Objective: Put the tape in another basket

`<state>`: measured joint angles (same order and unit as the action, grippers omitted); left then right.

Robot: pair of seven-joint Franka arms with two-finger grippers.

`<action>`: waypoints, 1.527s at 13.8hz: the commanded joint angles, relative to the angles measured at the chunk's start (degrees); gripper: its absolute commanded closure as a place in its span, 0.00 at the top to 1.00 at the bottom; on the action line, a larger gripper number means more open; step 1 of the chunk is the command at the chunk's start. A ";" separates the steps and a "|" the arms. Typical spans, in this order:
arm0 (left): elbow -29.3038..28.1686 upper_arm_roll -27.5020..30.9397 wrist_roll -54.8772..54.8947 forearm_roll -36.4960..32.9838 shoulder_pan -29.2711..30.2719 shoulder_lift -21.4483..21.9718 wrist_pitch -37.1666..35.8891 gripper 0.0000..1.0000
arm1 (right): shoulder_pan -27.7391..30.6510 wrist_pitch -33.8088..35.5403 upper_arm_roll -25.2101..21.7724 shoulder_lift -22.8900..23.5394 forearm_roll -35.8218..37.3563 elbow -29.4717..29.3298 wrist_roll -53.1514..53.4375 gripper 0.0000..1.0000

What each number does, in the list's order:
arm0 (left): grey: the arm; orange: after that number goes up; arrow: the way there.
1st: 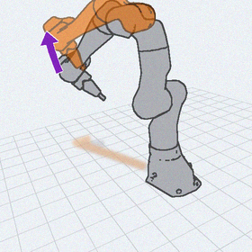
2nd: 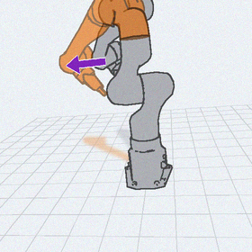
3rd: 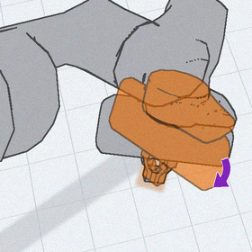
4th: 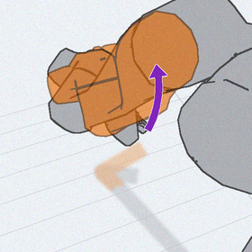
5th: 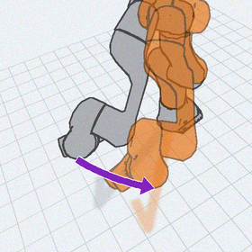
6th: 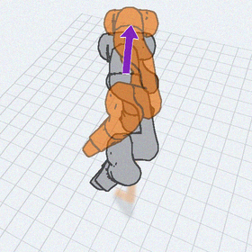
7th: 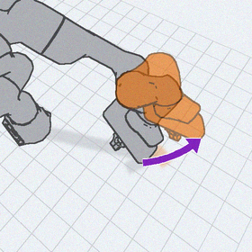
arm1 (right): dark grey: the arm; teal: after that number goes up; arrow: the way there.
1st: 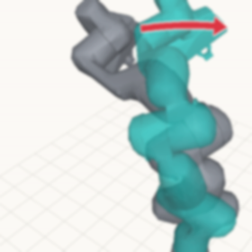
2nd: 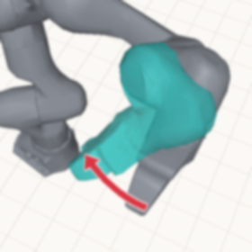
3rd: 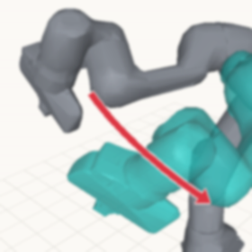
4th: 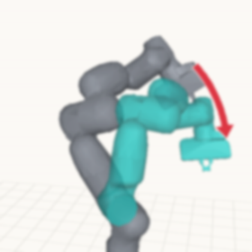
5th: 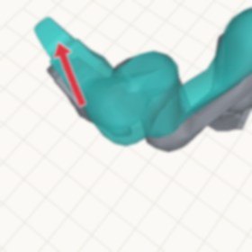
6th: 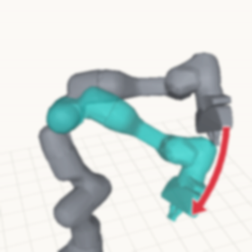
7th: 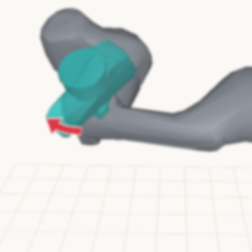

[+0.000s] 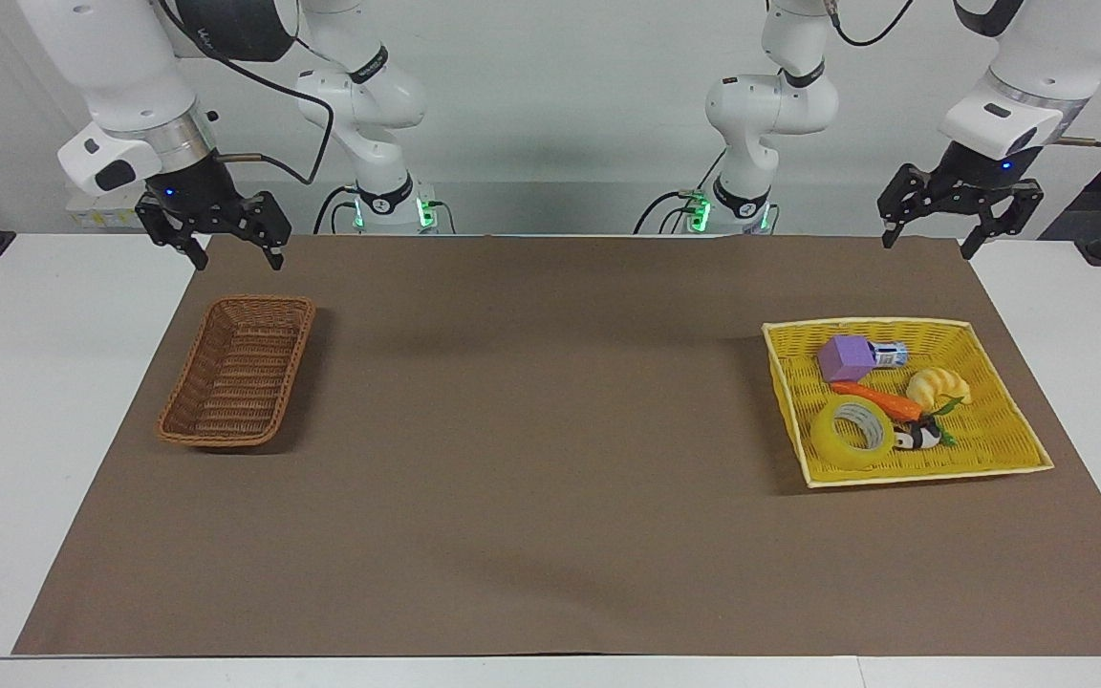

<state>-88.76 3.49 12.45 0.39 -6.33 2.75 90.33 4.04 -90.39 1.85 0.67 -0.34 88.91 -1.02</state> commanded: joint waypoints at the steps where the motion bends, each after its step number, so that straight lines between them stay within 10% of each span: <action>1: 0.61 -0.15 -0.85 -1.01 -0.52 0.06 -0.86 1.00 | 0.61 -0.83 0.17 -3.04 -0.98 4.16 -1.35 1.00; 21: -4.56 0.02 0.03 -0.30 0.18 1.21 4.66 1.00 | 0.61 -0.75 0.09 -2.86 -4.23 3.55 -1.26 1.00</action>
<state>-89.70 3.19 12.44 0.39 -6.40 2.78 91.45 4.10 -90.44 1.76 -1.05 -3.38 91.21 -1.02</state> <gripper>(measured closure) 0.000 0.000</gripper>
